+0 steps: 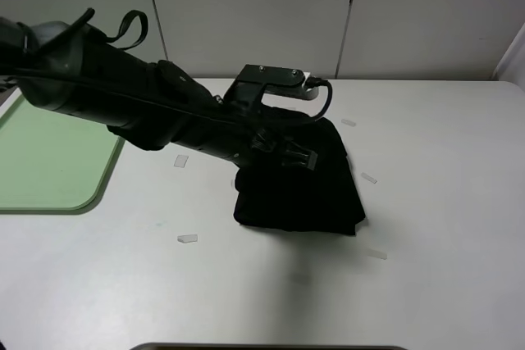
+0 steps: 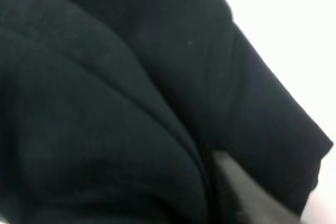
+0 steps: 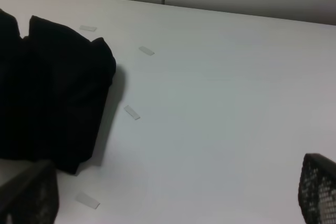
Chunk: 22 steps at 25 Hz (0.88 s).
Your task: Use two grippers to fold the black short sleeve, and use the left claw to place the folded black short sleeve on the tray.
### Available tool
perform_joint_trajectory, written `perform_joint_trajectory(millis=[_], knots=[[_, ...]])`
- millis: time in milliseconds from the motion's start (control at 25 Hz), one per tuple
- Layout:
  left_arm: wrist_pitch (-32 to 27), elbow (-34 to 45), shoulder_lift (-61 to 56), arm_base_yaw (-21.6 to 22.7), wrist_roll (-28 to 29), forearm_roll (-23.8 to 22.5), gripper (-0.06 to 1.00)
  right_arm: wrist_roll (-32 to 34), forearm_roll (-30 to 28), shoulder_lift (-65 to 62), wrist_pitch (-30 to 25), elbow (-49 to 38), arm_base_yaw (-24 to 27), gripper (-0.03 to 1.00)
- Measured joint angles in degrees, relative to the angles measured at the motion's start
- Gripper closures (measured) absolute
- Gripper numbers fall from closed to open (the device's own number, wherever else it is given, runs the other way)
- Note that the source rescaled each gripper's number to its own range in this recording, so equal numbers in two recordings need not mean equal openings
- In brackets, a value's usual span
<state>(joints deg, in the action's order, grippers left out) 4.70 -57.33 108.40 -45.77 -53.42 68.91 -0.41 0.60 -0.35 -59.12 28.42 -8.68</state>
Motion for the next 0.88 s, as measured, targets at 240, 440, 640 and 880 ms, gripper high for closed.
perform_joint_trajectory(millis=[240,440,640,880], knots=[[1.31,-0.34,0.0,-1.52,-0.88,-10.82,0.37,0.0,0.0,0.0,0.0,0.0,0.0,-0.03],[4.7,-0.34,0.0,-2.94,-2.83,-23.38,0.35,0.0,0.0,0.0,0.0,0.0,0.0,-0.03],[10.97,-0.34,0.02,-4.0,-0.24,-35.85,0.35,0.0,0.0,0.0,0.0,0.0,0.0,-0.03],[18.03,-0.34,1.93,-4.25,19.68,-49.23,0.35,0.0,0.0,0.0,0.0,0.0,0.0,-0.03]])
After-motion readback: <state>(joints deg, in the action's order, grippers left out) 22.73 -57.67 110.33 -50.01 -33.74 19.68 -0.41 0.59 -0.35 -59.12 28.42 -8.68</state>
